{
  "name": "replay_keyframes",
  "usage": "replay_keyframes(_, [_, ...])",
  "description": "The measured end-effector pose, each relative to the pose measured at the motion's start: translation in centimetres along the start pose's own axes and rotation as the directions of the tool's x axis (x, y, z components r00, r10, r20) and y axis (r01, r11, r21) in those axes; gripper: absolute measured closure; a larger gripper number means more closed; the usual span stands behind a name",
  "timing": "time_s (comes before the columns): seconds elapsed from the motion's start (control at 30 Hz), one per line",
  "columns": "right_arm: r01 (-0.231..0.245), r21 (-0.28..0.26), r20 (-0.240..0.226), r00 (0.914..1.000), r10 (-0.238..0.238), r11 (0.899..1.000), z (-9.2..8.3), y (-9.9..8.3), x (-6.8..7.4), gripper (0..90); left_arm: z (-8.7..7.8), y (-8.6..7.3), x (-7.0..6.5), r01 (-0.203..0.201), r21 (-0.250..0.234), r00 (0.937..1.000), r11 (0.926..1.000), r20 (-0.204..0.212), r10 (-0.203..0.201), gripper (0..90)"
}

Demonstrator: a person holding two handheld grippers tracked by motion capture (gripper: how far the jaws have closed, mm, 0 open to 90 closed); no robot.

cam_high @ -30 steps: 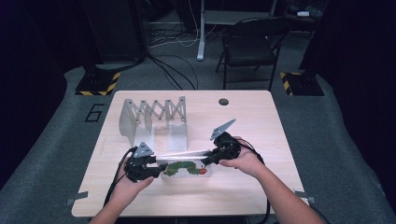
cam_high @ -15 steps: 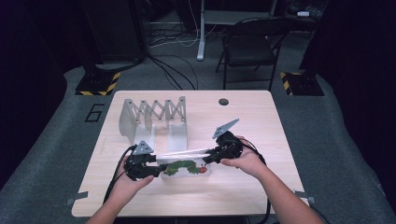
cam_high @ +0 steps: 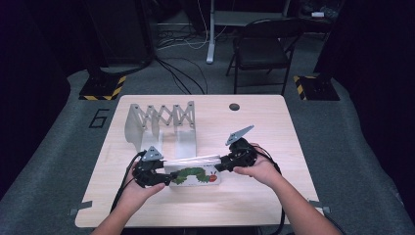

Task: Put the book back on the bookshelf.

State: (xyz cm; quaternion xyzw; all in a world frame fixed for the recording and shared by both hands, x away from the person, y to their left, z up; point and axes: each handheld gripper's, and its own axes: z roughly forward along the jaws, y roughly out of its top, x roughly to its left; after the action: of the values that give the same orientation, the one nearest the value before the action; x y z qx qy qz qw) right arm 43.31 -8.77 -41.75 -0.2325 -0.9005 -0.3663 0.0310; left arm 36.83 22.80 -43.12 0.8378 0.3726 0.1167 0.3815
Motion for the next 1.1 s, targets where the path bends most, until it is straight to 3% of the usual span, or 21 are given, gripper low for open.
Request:
replay_keyframes(0.4, [-0.003,-0.008,0.005,1.0,0.003,1.0,-0.02,-0.12,-0.22,52.2,0.14,0.15,0.33,-0.005,-0.007,1.0,1.0,-0.005,0.005,41.6])
replay_keyframes(0.6, [0.003,-0.012,0.037,0.9993,-0.002,1.0,-0.12,-0.21,-0.48,46.8,0.01,0.16,0.41,-0.005,-0.034,1.0,0.9994,0.005,0.006,46.3])
replay_keyframes(0.7, [-0.005,-0.01,0.055,0.9985,0.006,1.0,-0.09,-0.2,-0.54,44.0,-0.06,0.24,0.3,-0.023,-0.026,0.9997,0.9994,0.008,0.024,48.6])
replay_keyframes(0.83, [0.029,-0.016,0.071,0.9971,-0.028,0.999,0.18,-0.11,-0.69,42.2,-0.16,0.21,0.23,-0.037,-0.019,0.9993,0.9991,0.003,0.037,50.6])
replay_keyframes(1.1, [0.047,-0.006,0.077,0.996,-0.046,0.999,0.82,0.2,-0.5,44.1,-0.34,0.18,0.08,-0.056,-0.007,0.9984,0.9984,0.008,0.056,53.5])
